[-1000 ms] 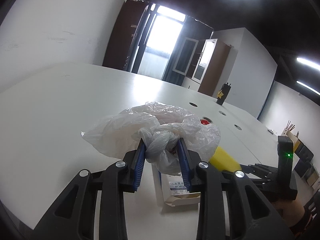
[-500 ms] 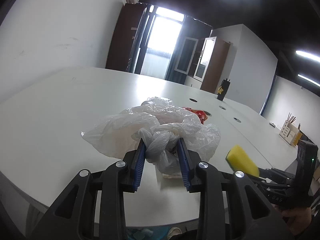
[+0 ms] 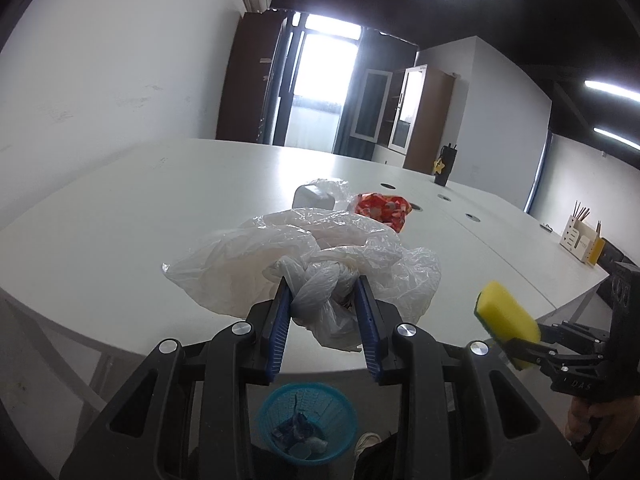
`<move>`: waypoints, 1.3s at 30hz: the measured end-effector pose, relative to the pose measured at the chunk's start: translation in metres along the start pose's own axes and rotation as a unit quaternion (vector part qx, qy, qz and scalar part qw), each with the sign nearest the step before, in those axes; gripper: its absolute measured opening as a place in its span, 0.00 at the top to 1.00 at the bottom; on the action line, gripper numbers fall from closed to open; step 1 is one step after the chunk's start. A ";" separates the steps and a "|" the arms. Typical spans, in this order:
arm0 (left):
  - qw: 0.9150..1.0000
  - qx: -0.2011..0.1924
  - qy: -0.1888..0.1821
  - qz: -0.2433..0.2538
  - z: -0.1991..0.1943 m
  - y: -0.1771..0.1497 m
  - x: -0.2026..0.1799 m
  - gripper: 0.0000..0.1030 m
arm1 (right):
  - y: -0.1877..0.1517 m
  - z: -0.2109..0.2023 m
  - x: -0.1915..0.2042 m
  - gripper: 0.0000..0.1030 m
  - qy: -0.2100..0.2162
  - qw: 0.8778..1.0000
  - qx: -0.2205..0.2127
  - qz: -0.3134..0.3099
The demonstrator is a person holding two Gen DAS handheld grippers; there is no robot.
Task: Collect trash
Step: 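Carry the white bag and yellow sponge down over the blue wastebasket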
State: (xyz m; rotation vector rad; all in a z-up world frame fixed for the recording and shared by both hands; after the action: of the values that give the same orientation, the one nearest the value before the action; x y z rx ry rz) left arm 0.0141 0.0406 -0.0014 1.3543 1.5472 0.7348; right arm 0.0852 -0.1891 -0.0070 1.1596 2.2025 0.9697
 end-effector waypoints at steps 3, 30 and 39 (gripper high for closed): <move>1.000 0.006 0.007 -0.004 -0.015 -0.014 0.005 0.70 | -0.013 -0.006 0.003 0.53 0.005 1.000 0.000 0.008; 0.988 0.148 0.003 0.031 0.021 -0.147 -0.003 0.74 | -0.124 0.050 0.013 0.53 0.018 0.992 0.122 0.024; 0.981 0.191 0.000 0.031 0.035 -0.179 -0.008 0.75 | -0.149 0.071 0.014 0.53 0.025 0.989 0.145 0.030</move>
State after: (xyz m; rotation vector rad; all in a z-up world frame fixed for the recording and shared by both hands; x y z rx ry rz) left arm -0.0286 -0.0107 -0.1711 1.6874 1.7114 0.4867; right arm 0.0496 -0.2098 -0.1673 1.3481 2.4197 0.7235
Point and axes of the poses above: each gripper's, at about its wrist camera, not at the fingertips, and z roughly the way its jaws point, x to its left, y to its top, the point moved 2 cm from there along z, roughly the way its jaws point, and after that the axes turned 8 degrees about -y, right-handed, at the moved point
